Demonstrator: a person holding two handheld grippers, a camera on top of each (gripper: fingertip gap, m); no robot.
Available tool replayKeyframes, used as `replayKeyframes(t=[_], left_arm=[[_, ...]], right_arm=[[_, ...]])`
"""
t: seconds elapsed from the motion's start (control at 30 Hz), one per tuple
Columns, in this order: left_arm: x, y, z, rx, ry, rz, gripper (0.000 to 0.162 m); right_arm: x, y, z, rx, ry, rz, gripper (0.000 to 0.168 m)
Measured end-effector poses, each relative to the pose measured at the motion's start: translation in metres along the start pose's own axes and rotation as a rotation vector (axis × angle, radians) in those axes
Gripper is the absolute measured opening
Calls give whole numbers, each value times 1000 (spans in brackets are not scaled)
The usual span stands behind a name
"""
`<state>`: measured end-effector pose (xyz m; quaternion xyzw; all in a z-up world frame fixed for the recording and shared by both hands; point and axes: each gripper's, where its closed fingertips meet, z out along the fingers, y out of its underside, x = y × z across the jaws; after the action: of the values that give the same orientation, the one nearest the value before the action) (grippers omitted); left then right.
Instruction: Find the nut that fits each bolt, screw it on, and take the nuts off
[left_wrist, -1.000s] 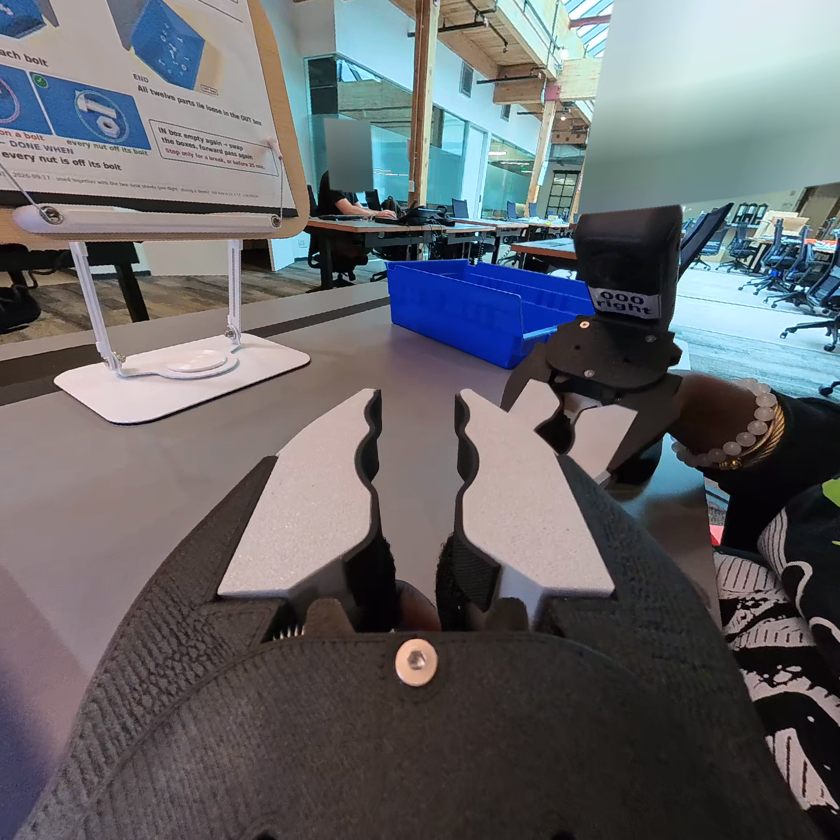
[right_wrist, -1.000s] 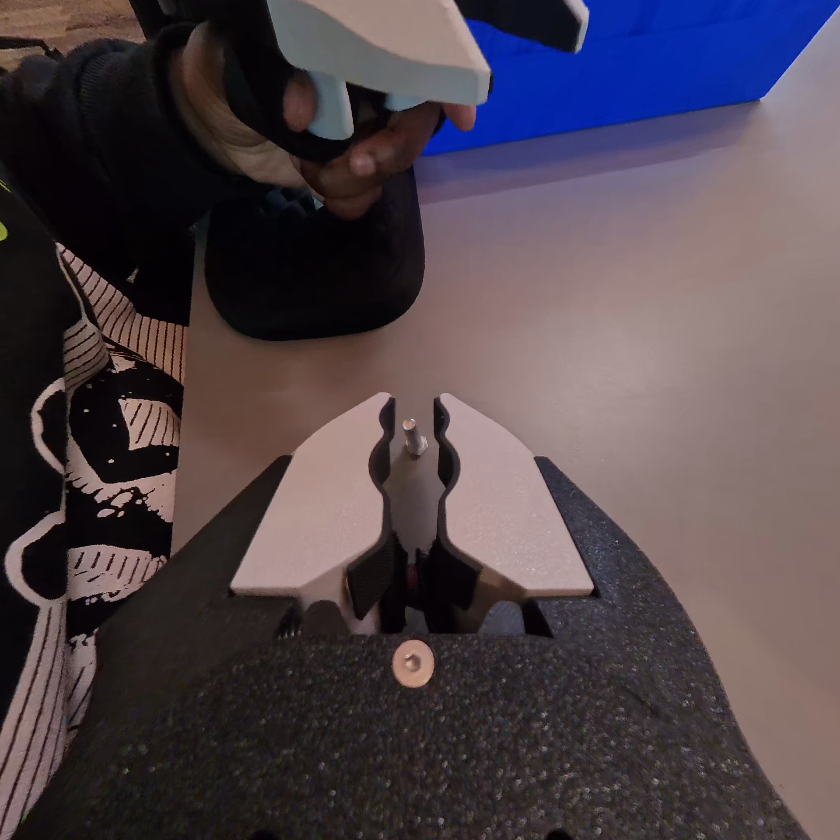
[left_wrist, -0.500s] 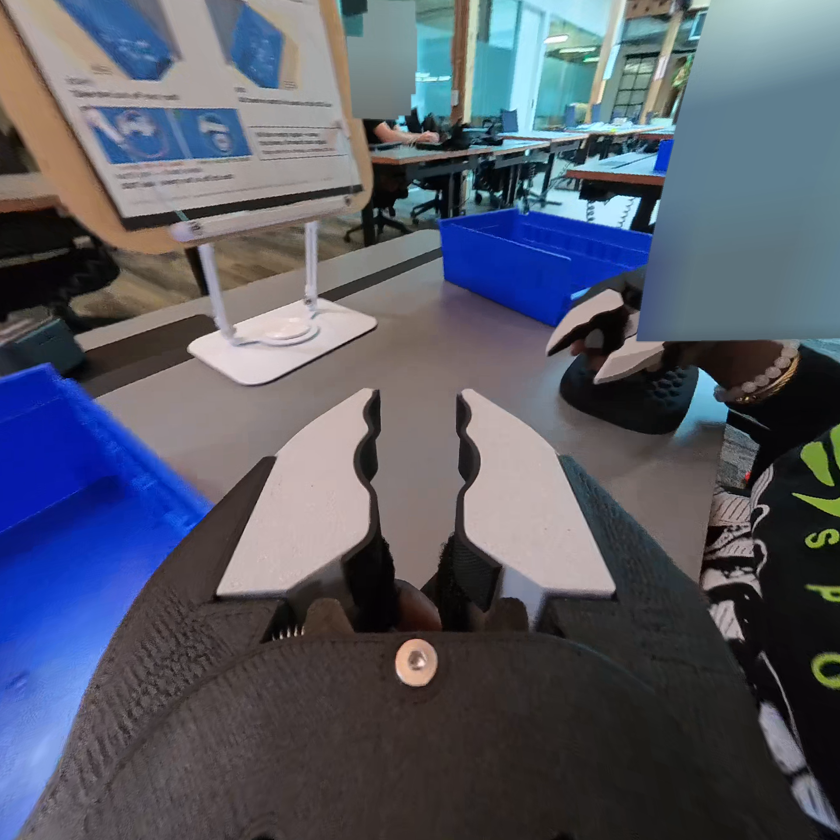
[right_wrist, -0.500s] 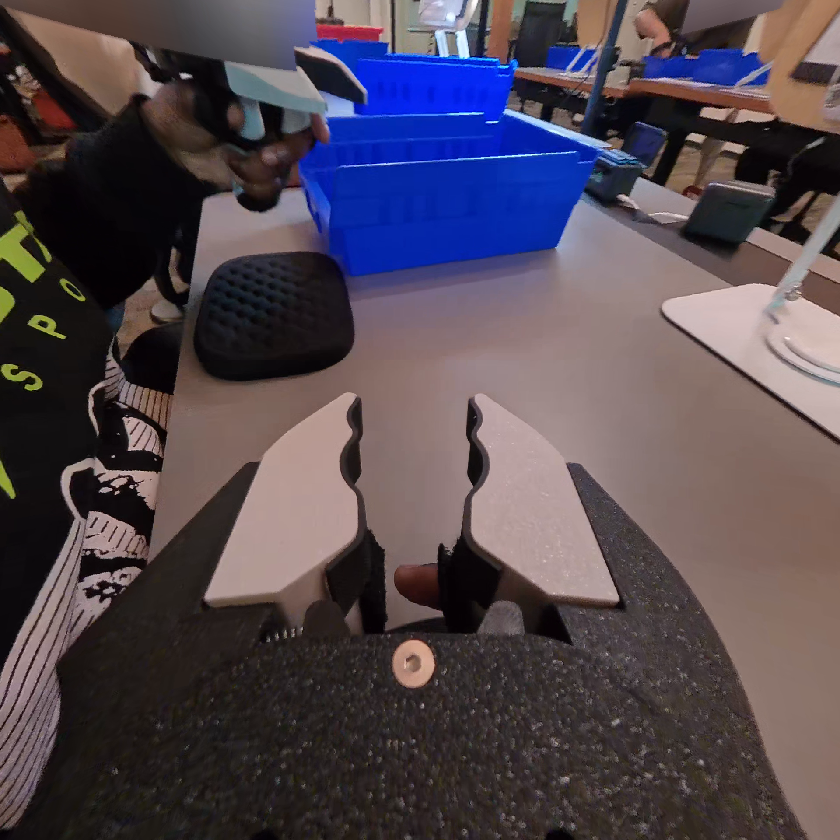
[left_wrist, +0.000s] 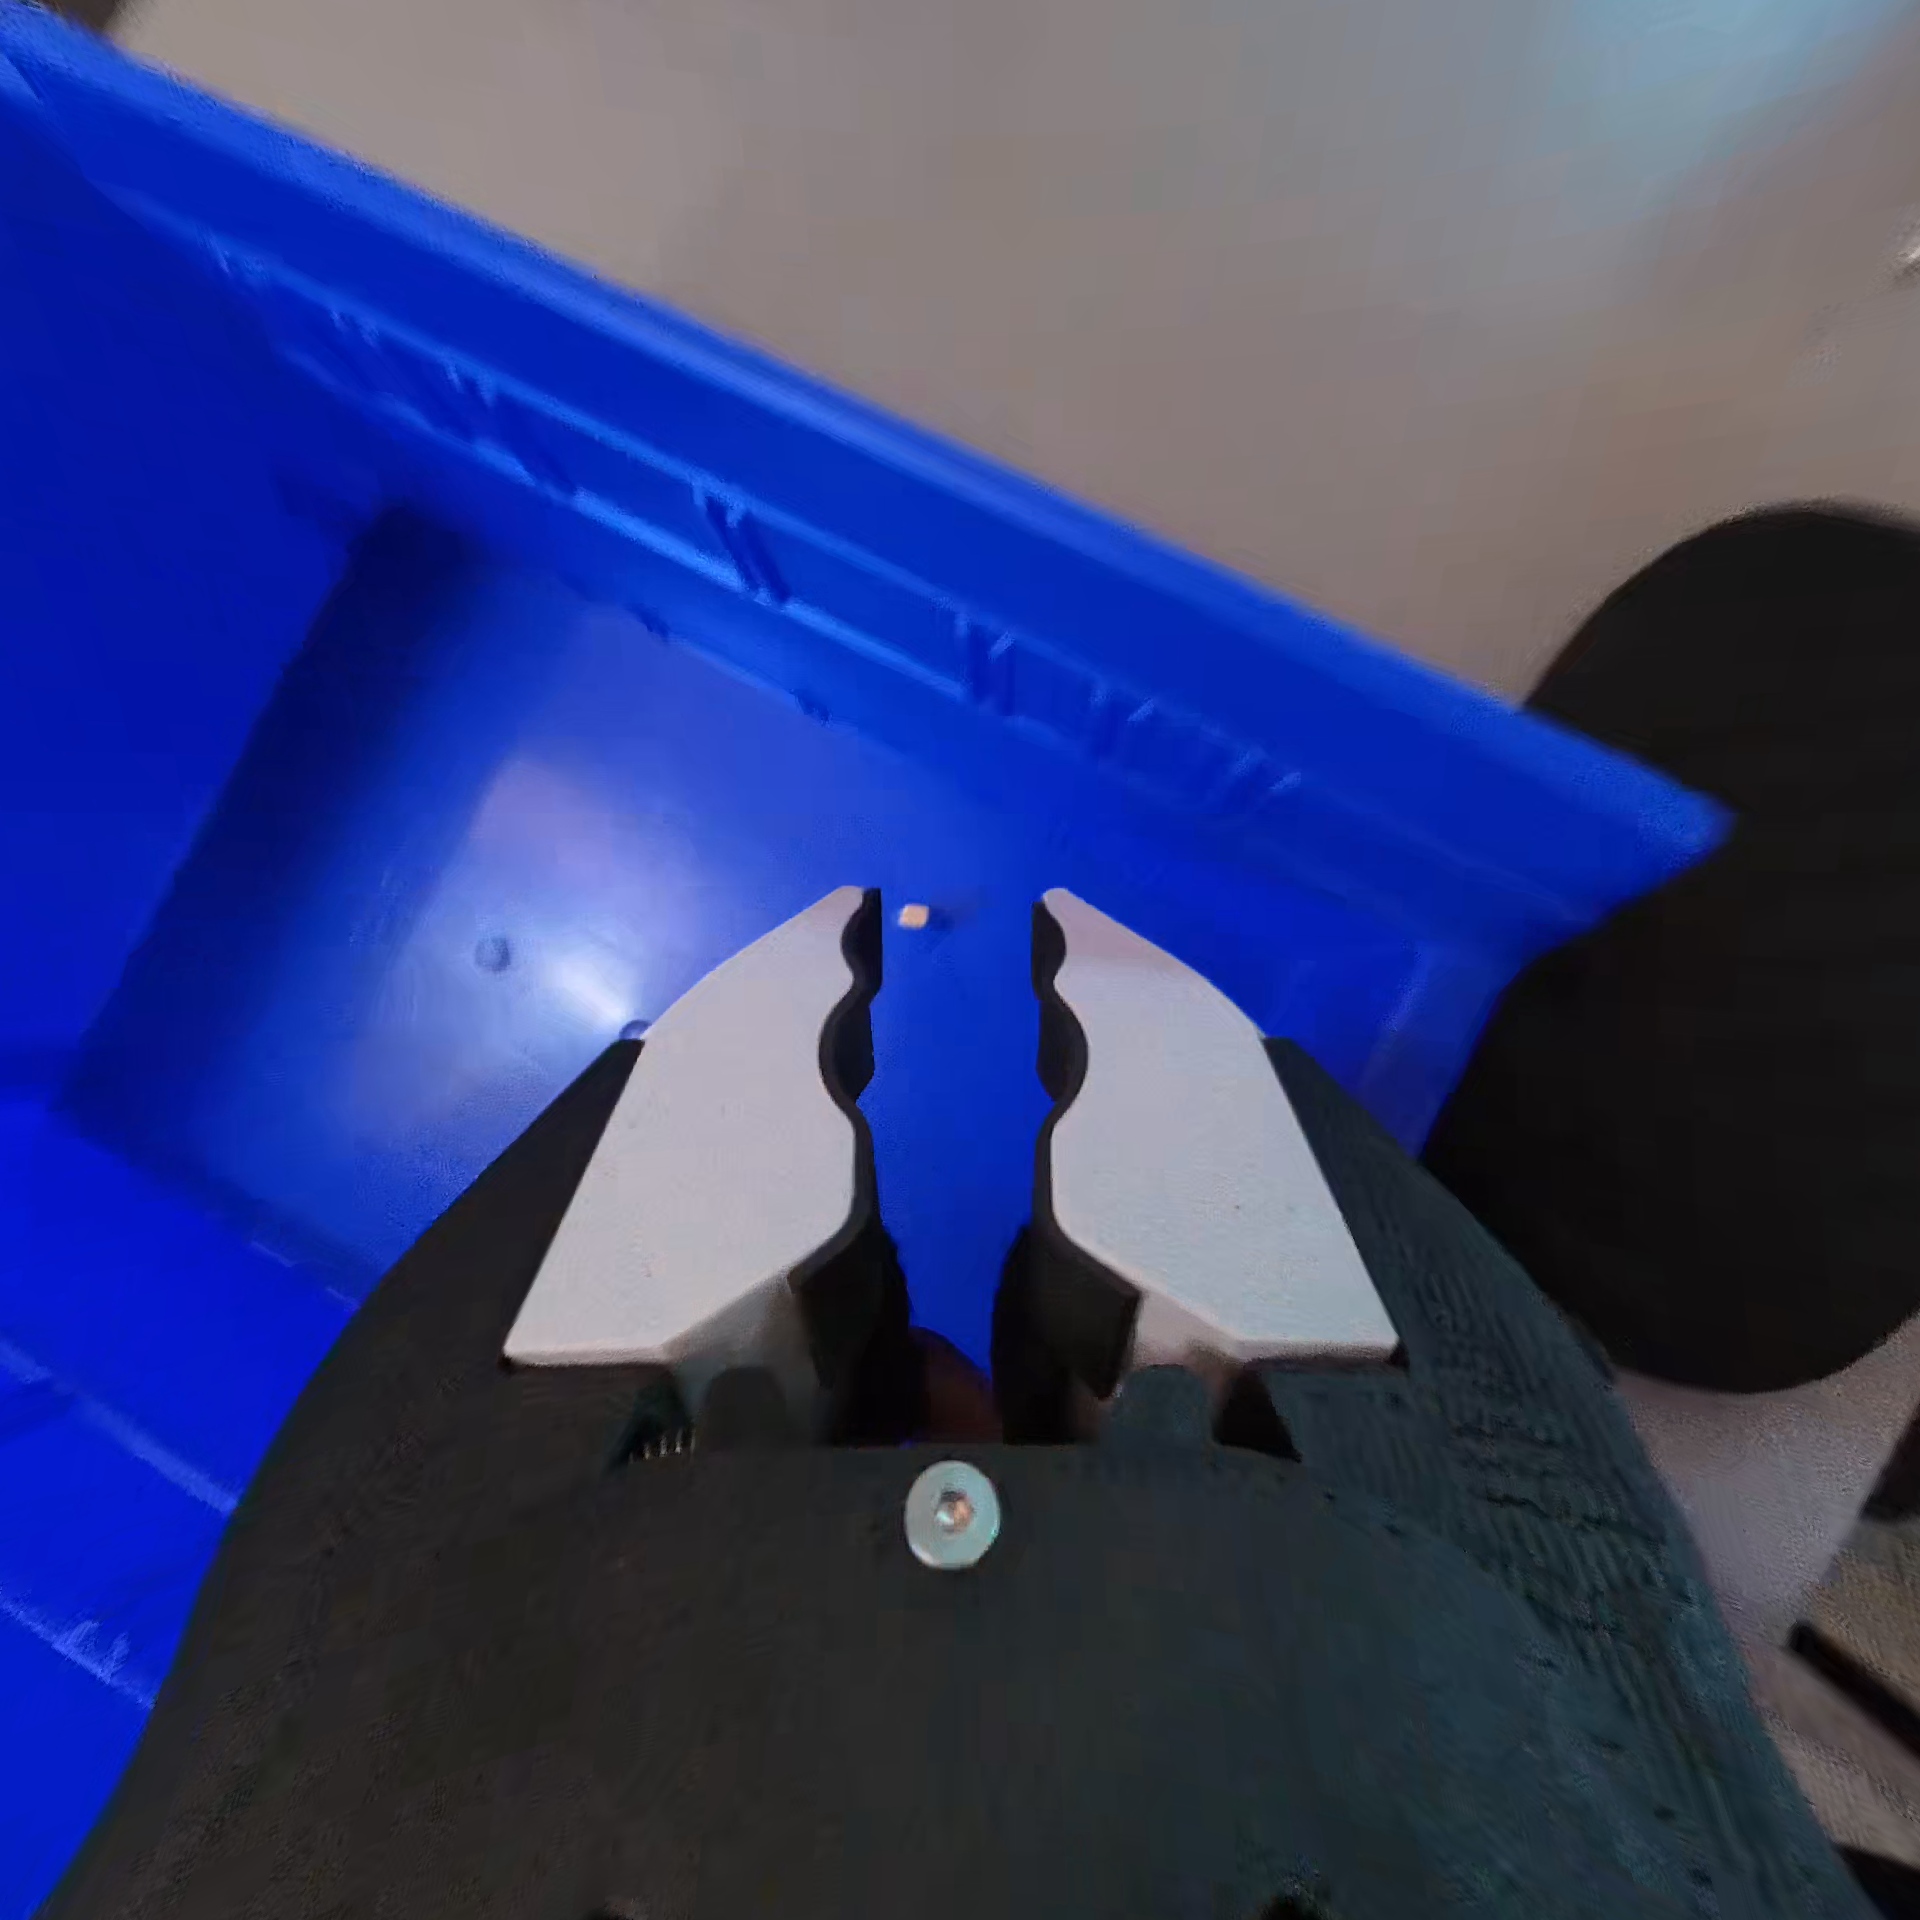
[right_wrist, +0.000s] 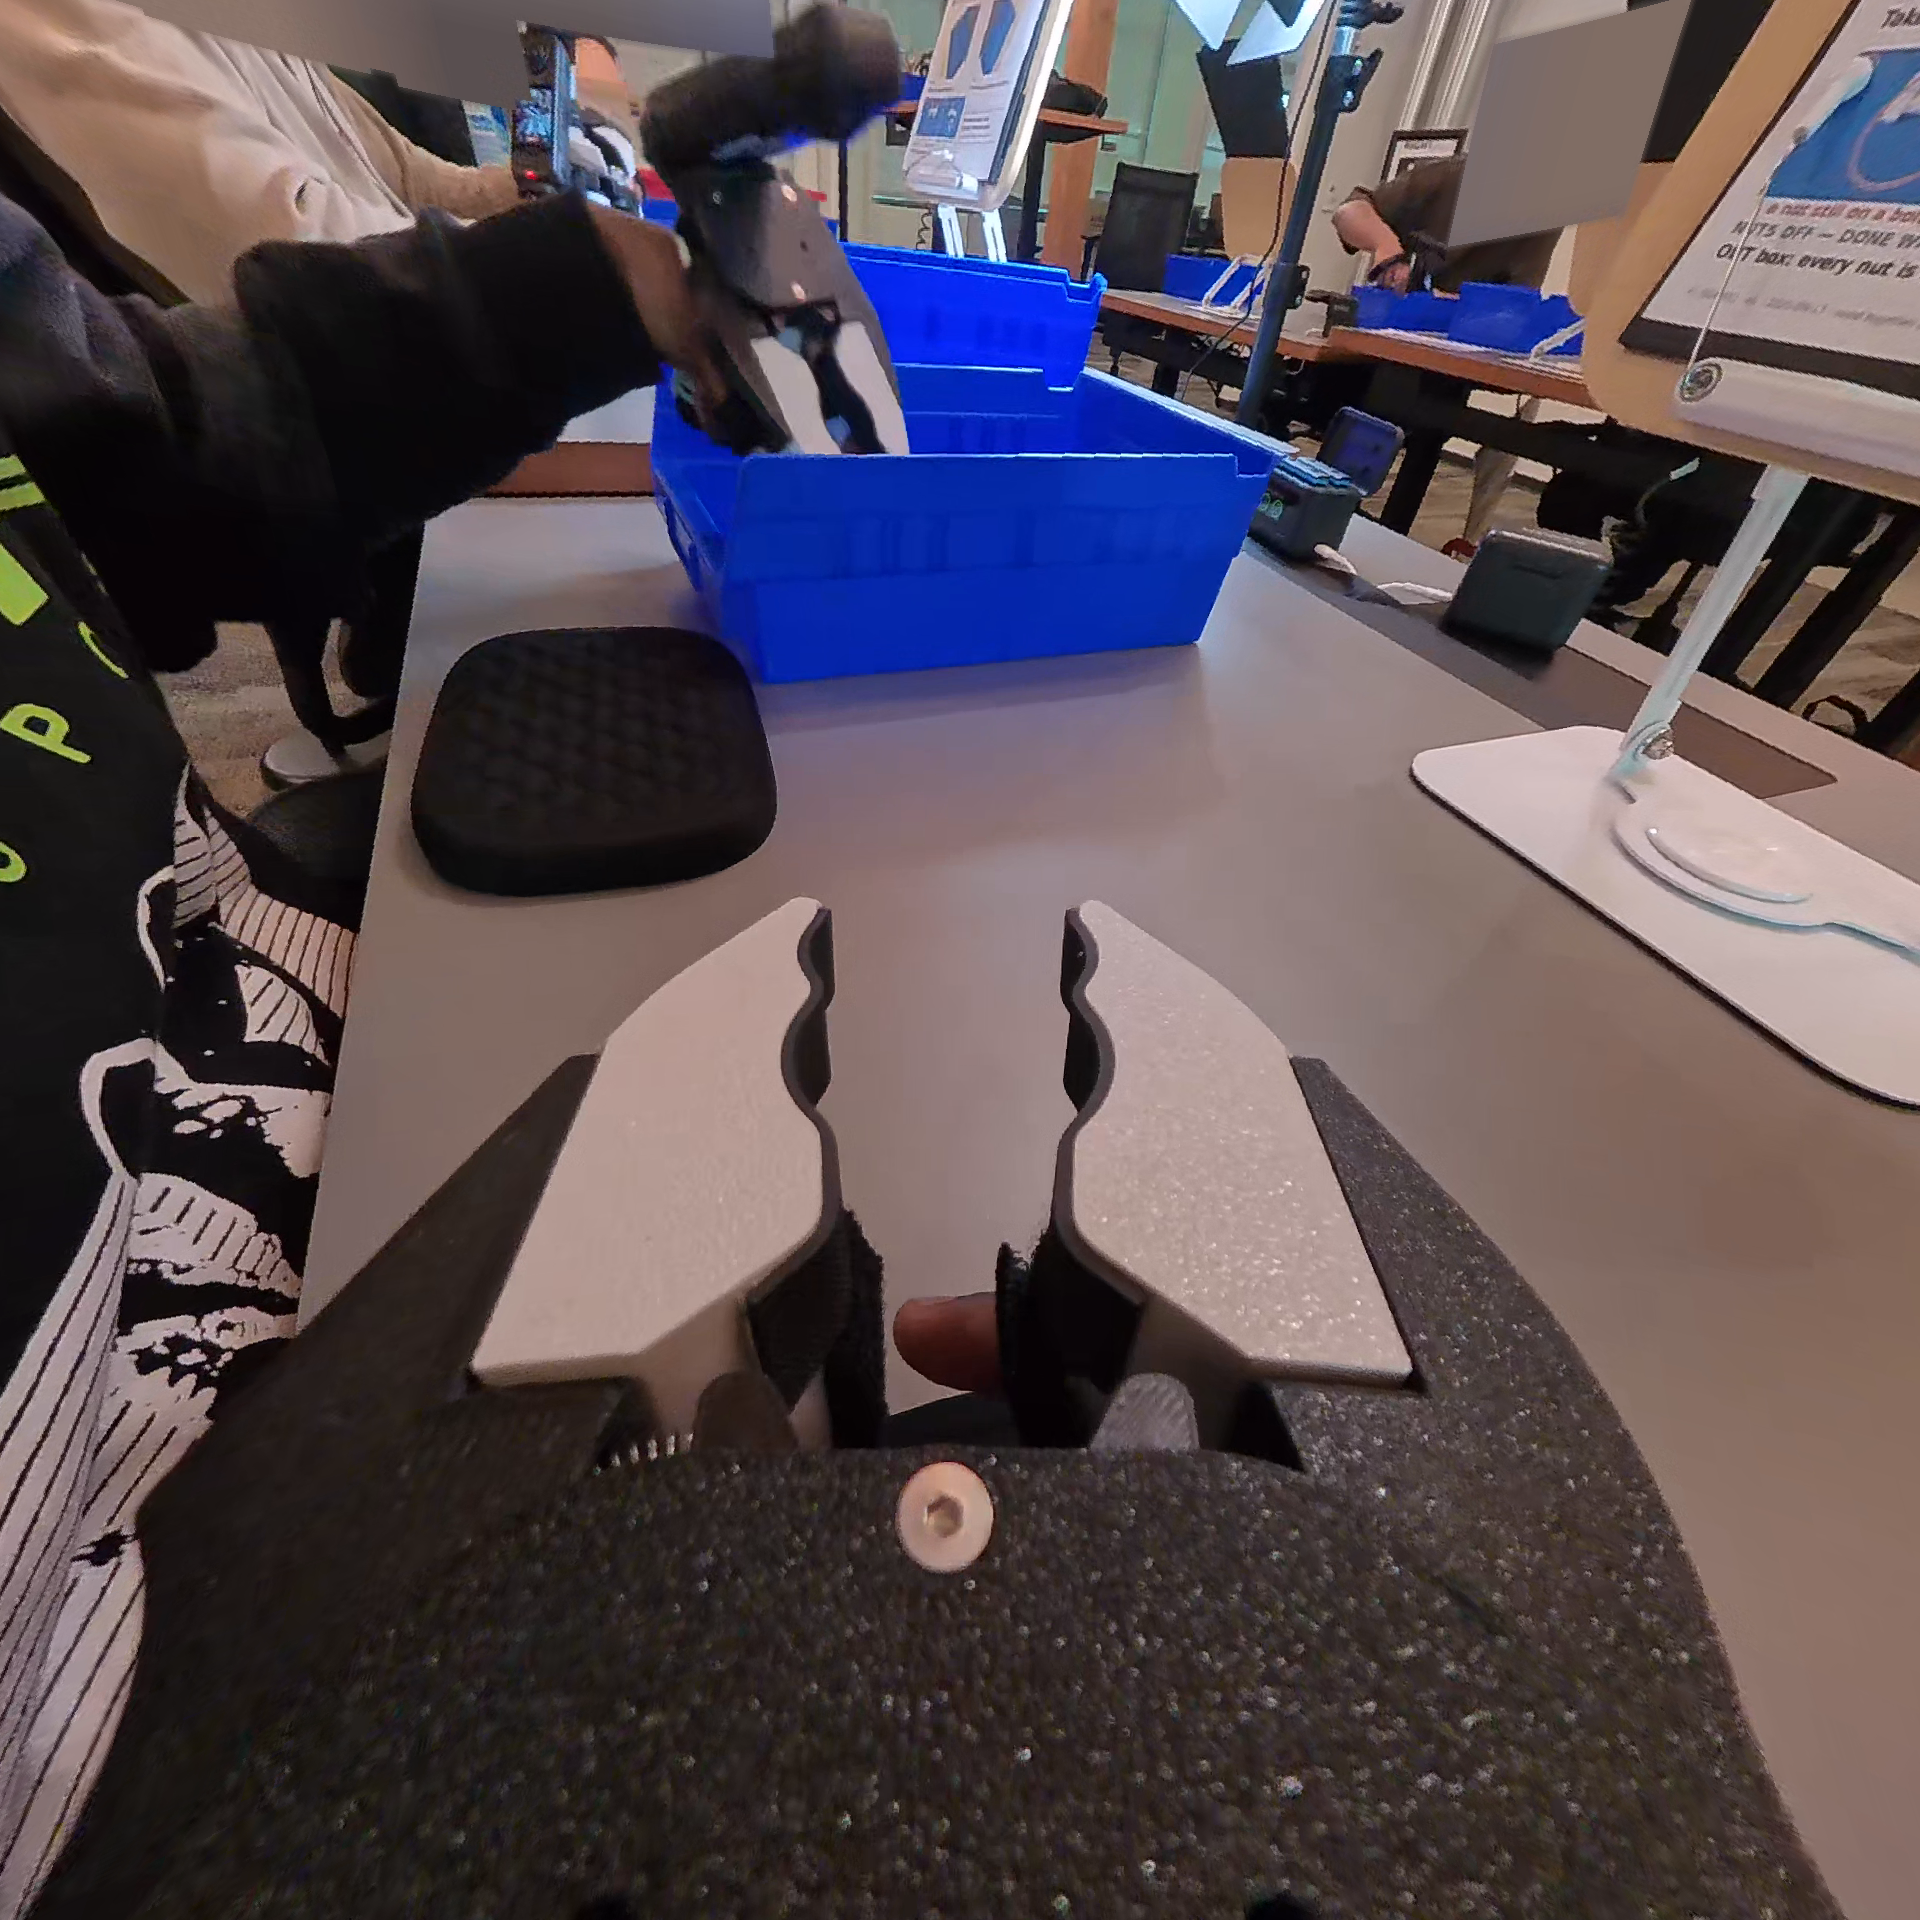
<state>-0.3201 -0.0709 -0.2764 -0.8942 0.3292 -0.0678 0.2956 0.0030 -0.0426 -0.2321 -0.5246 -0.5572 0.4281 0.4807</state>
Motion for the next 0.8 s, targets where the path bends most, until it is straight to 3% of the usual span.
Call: replayKeyframes(t=[0.17,0.53,0.63,0.8], left_arm=[[-12,16,25,-142,29,4,28],[-10,25,39,-185,42,-17,24],[-5,25,40,-181,73,-24,12],[-10,25,36,-155,40,-55,12]], right_arm=[[1,-2,-2,20,1,9,42],[4,-4,-6,40,7,25,42],[5,-4,-6,42,9,25,42],[4,-4,-6,38,7,24,42]])
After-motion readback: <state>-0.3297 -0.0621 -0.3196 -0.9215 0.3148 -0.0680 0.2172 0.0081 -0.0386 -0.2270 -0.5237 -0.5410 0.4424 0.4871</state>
